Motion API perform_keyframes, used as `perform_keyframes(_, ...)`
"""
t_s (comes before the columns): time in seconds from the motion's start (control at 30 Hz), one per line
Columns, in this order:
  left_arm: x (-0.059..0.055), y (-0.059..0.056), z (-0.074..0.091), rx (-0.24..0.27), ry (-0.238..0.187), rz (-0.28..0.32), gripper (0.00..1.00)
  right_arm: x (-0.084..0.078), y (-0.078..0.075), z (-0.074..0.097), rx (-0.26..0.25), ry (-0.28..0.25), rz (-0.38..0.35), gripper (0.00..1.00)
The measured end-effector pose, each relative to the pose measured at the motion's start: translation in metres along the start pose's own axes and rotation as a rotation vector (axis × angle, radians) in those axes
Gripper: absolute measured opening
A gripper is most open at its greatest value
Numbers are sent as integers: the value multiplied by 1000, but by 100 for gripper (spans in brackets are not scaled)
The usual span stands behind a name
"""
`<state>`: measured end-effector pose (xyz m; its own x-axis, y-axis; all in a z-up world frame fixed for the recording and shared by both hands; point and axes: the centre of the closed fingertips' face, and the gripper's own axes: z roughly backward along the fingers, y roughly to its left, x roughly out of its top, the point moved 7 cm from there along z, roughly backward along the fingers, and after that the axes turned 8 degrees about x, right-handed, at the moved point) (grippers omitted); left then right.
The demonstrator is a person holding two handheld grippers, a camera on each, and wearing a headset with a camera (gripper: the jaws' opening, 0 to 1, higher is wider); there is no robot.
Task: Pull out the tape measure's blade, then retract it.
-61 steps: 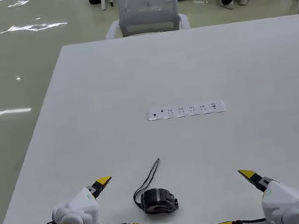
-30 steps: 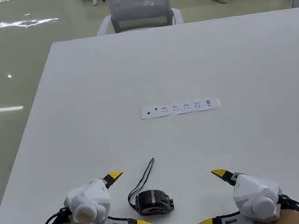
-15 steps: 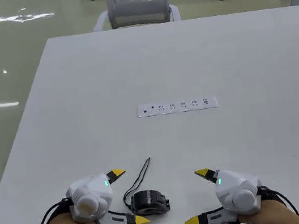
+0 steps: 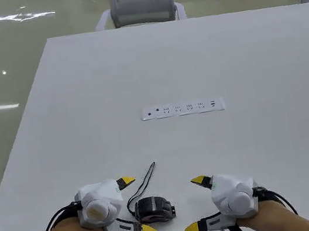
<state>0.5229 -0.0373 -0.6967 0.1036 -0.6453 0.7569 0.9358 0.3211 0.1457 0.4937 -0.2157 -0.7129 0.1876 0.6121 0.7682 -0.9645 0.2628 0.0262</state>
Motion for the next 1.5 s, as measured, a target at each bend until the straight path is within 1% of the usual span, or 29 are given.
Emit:
perform_keyframes(0.03,0,0,0,-3,2,-2,78,-1,0,-2,6,9,12,69)
perform_keyframes(0.1,0,-1,-1,-12,9,-2,75,0,-1,-4,13,16,19,68)
perform_keyframes(0.17,-2,-1,-3,-20,29,-19,70,0,-2,-6,19,21,26,66)
perform_keyframes(0.2,-5,0,-5,-15,57,-43,69,1,-2,-7,24,24,29,65)
perform_keyframes(0.23,-6,1,-6,-15,75,-58,66,1,-2,-9,30,26,30,64)
perform_keyframes(0.27,-5,-1,-7,-29,81,-57,63,1,-3,-11,39,29,33,64)
perform_keyframes(0.33,-3,-3,-8,-62,82,-37,57,2,-3,-14,46,38,42,61)
perform_keyframes(0.37,-2,-4,-9,-71,86,-40,54,2,-3,-16,53,44,50,60)
perform_keyframes(0.43,0,-4,-11,-72,93,-63,52,3,-2,-20,60,57,60,57)
perform_keyframes(0.5,2,-4,-12,-74,97,-66,51,4,-1,-24,65,68,81,54)
perform_keyframes(0.57,1,-4,-14,-78,104,-68,47,5,0,-28,85,83,102,51)
perform_keyframes(0.63,1,-6,-14,-92,114,-77,44,6,1,-32,88,87,104,49)
perform_keyframes(0.7,1,-8,-16,-105,119,-78,43,7,2,-35,104,96,107,48)
perform_keyframes(0.83,1,-10,-18,-115,132,-88,40,9,2,-37,115,103,122,45)
perform_keyframes(0.93,0,-10,-21,-101,152,-97,38,8,0,-40,126,127,139,42)
perform_keyframes(1.03,0,-10,-22,-99,160,-100,37,8,-1,-41,132,143,151,39)
perform_keyframes(1.17,2,-8,-22,-92,169,-107,33,11,-3,-44,131,142,153,32)
perform_keyframes(1.23,2,-7,-22,-96,173,-105,32,13,-2,-46,130,141,166,32)
perform_keyframes(1.33,2,-7,-22,-103,181,-116,32,13,-2,-48,136,148,169,29)
perform_keyframes(1.47,2,-7,-23,-107,200,-134,32,10,-2,-50,142,163,166,30)
perform_keyframes(1.5,2,-8,-23,-108,203,-136,33,9,-2,-51,143,171,176,30)
